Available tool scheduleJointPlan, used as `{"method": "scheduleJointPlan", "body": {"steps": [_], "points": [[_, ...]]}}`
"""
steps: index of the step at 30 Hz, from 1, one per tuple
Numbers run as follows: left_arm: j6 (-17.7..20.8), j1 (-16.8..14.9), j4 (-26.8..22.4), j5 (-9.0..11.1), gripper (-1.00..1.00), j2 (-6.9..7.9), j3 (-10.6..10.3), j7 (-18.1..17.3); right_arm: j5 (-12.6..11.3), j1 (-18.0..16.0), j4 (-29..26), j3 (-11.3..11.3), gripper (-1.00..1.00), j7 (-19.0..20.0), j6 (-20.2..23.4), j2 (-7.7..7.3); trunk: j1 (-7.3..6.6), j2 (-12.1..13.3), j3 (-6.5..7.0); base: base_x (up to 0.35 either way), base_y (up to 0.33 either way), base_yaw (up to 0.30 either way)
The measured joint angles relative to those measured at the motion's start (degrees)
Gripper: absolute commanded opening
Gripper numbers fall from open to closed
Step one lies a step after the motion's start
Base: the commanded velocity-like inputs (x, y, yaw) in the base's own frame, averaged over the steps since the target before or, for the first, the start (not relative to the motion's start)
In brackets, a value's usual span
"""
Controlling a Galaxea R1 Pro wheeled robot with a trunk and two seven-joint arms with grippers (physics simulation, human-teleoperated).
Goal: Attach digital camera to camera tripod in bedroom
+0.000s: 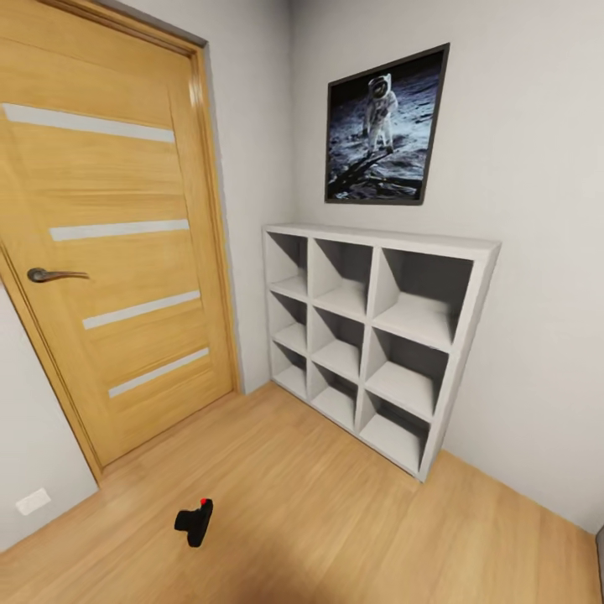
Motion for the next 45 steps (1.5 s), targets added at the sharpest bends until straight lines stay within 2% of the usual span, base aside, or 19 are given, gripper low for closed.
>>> {"method": "scheduleJointPlan", "body": {"steps": [9, 45], "points": [[0.0, 0.0, 0.0, 0.0, 1.0, 0.0, 0.0, 0.0, -0.1, 0.0, 0.0, 0.0, 1.0, 0.0, 0.1, -0.05, 0.0, 0.0, 0.0, 0.323, 0.103, 0.154], [-0.1, 0.0, -0.1, 0.1, 1.0, -0.06, 0.0, -0.1, 0.0, 0.0, 0.0, 0.1, 1.0, 0.1, 0.0, -0.17, 0.02, 0.0, 0.0, 0.306, 0.116, 0.003]]}}
